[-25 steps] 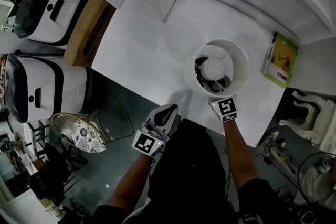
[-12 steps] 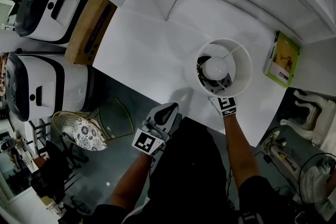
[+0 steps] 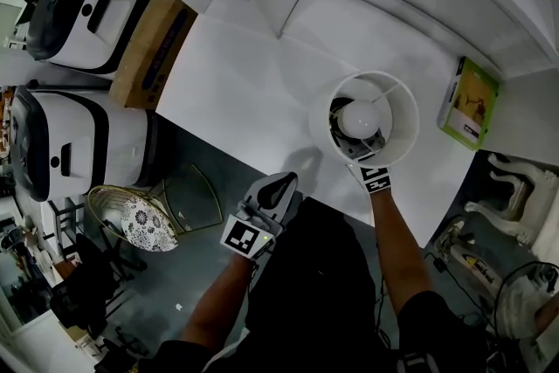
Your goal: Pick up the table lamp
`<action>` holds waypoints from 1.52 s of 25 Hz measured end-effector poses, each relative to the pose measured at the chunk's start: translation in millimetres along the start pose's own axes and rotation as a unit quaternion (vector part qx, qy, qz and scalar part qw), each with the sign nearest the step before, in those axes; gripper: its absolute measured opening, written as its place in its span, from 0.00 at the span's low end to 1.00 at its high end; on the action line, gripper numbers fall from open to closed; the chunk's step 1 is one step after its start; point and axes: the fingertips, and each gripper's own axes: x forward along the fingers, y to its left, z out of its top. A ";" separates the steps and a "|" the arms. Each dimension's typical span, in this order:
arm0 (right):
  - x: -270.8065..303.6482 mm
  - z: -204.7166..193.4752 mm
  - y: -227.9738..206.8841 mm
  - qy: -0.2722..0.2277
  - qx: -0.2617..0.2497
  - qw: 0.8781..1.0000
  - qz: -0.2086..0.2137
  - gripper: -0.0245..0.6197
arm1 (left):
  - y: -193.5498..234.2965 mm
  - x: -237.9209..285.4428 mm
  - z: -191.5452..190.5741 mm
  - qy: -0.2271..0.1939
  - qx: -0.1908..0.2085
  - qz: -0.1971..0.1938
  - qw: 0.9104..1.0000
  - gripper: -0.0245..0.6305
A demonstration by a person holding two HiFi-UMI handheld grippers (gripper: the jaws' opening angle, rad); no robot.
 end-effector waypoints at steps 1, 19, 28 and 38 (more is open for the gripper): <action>-0.3 0.7 0.3 -0.001 0.000 1.000 0.000 0.25 | -0.7 0.1 1.5 -0.003 0.004 -0.003 1.000 0.06; -3.5 21.7 -4.8 -0.009 0.020 1.000 0.001 0.24 | 3.9 -7.1 0.2 0.008 -0.007 0.007 1.000 0.06; -23.0 27.9 -1.7 0.006 0.018 1.000 -0.008 0.24 | 2.1 -8.9 18.2 -0.010 -0.006 0.003 1.000 0.06; -44.1 46.7 7.8 0.011 0.017 1.000 -0.007 0.24 | 2.1 -15.4 30.5 -0.027 0.011 -0.003 1.000 0.06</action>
